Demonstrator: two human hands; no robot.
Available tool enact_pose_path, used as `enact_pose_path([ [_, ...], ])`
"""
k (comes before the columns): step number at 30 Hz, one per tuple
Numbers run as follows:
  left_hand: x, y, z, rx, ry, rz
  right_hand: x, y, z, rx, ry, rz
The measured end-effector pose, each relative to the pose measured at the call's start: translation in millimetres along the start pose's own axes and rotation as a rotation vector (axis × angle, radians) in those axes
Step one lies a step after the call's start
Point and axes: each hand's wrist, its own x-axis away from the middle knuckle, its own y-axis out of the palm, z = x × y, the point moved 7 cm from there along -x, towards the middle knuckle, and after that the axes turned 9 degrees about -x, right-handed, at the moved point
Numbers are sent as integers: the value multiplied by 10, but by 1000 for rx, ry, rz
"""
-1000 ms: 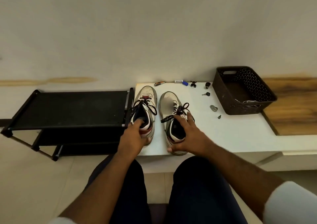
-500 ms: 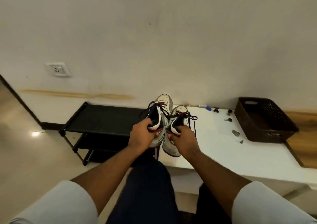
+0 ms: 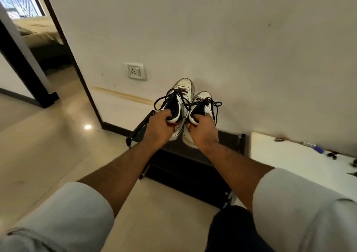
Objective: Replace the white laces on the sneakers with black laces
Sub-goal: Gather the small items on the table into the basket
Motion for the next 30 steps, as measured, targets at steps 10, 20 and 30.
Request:
enact_pose_path([
  [10, -40, 979, -1429, 31, -150, -82, -181, 1230, 891, 97, 195, -102],
  [20, -260, 949, -1716, 57, -145, -32, -254, 1366, 809, 160, 133, 45],
  [30, -547, 1126, -1580, -176, -212, -239, -422, 1490, 996, 177, 136, -75],
])
